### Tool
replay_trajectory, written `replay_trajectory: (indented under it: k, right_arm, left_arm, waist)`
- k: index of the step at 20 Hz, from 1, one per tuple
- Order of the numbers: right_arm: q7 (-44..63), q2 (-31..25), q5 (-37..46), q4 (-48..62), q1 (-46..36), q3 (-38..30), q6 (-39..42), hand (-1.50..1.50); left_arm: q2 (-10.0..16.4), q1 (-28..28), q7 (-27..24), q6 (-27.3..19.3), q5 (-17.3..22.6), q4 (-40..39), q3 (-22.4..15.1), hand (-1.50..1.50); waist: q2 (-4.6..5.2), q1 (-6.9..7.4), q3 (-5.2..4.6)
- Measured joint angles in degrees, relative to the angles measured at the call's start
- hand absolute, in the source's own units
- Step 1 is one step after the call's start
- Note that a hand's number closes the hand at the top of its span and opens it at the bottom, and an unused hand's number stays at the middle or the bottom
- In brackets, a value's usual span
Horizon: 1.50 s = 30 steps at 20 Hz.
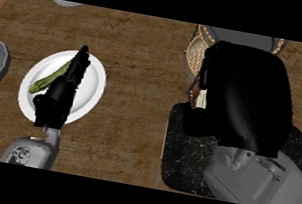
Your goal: Pick the cupcake from the tray and place it in the tiered basket
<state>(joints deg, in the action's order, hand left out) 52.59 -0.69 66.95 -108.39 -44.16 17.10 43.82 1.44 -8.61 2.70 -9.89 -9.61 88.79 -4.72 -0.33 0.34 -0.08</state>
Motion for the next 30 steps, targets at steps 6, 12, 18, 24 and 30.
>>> replay_trajectory:
  k: [6, 12, 18, 24, 30]
  right_arm:
    - [3.6, 0.1, -7.9, 2.7, -7.6, -8.2, -1.9, 1.50]
    - [3.4, 0.1, -8.9, 14.2, -17.2, -14.1, -4.4, 1.50]
    - [-1.4, -4.0, -5.4, 24.7, -19.3, -16.7, -9.3, 1.50]
    - [-6.7, -7.8, -3.0, 32.9, -19.8, -17.4, -14.6, 1.50]
    - [-10.6, -11.0, -2.8, 41.3, -20.7, -20.5, -19.3, -1.50]
  left_arm:
    - [-0.4, 0.2, 0.7, -0.2, -0.4, 0.7, -0.5, 0.00]
    - [-0.8, -1.1, 1.8, -0.4, -0.7, 0.8, -0.5, 0.00]
    - [0.1, 1.6, 0.9, 0.6, -0.4, 2.6, -0.6, 0.00]
    - [-0.4, 0.8, 1.4, 0.1, -0.8, 2.1, -0.3, 0.00]
    - [-0.9, 0.3, 0.4, -0.2, -0.8, 1.0, -0.4, 0.00]
  waist:
    - [0.10, 0.40, 0.03]
    - [0.32, 0.44, 0.02]
    - [0.43, 0.49, 0.03]
    - [0.46, 0.24, 0.06]
    - [0.50, 0.24, 0.06]
